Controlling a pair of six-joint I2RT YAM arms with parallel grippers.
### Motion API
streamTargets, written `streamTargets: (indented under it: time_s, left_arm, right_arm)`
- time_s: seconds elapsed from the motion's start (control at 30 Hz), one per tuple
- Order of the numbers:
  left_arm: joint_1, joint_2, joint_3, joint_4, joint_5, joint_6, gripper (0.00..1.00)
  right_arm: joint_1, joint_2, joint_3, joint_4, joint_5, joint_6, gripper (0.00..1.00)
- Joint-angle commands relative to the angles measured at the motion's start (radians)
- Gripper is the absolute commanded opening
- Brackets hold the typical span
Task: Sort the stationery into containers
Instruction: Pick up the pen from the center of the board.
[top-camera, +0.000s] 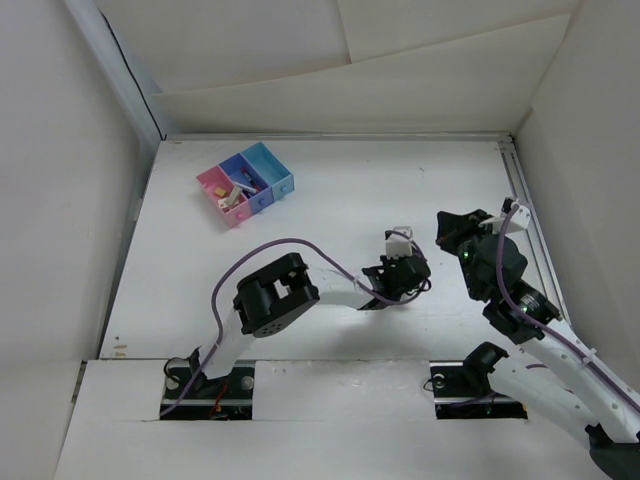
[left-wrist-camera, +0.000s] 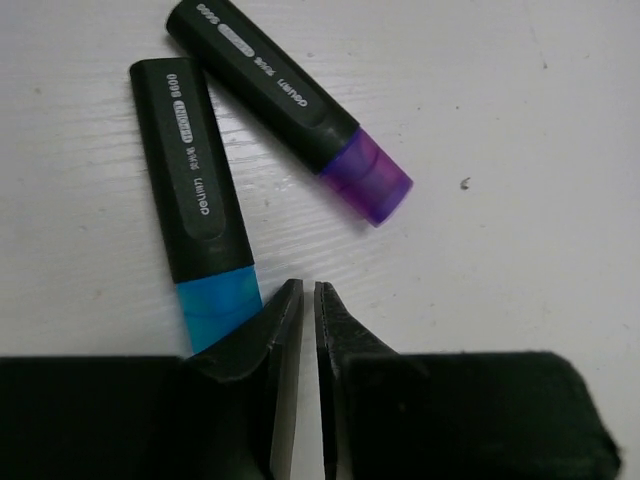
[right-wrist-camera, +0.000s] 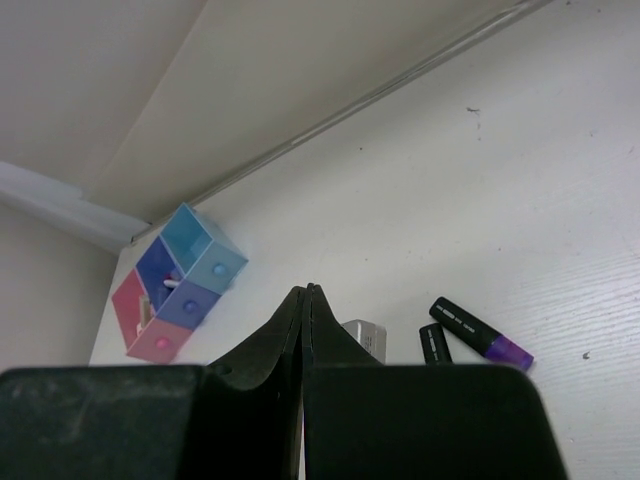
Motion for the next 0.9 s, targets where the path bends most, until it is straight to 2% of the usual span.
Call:
streamTargets:
  time_s: [0.0, 0.07, 0.1, 0.23, 0.47, 0.63, 0.87]
  left_arm:
    - [0.003, -0.079, 0.010, -0.126, -0.055, 0.064, 0.08]
    - [0.003, -0.108, 0.021, -0.159, -0.064, 0.084, 0.15]
    - [0.003, -0.124, 0.021, -0.159, -0.064, 0.104, 0.24]
    - [0.003, -0.202, -0.016, -0.127, -0.064, 0.138, 0.41]
    - [0.014, -0.237, -0.007, -0.182, -0.111, 0.191, 0.46]
    - [0.063, -0.165, 0.047, -0.248, -0.033, 0.270, 0.48]
    - [0.063, -0.107, 0.083, -0.286, -0.081, 0.299, 0.48]
  right_arm:
    - [-0.008, 0.002, 0.040, 0.044, -0.025, -0.012, 0.01]
    - [-0.008, 0.002, 0.040, 0.044, -0.025, -0.012, 0.02]
    - [-0.008, 0.002, 0.040, 0.044, -0.025, -0.012, 0.04]
    - [-0.008, 0.002, 0.040, 0.044, -0.025, -0.012, 0.09]
    - [-0.008, 0.002, 0.040, 0.053, -0.025, -0.012, 0.14]
    - [-0.008, -0.007, 0.040, 0.053, -0.037, -0.021, 0.23]
    - [-0.008, -0.007, 0.040, 0.062, -0.047, -0.021, 0.30]
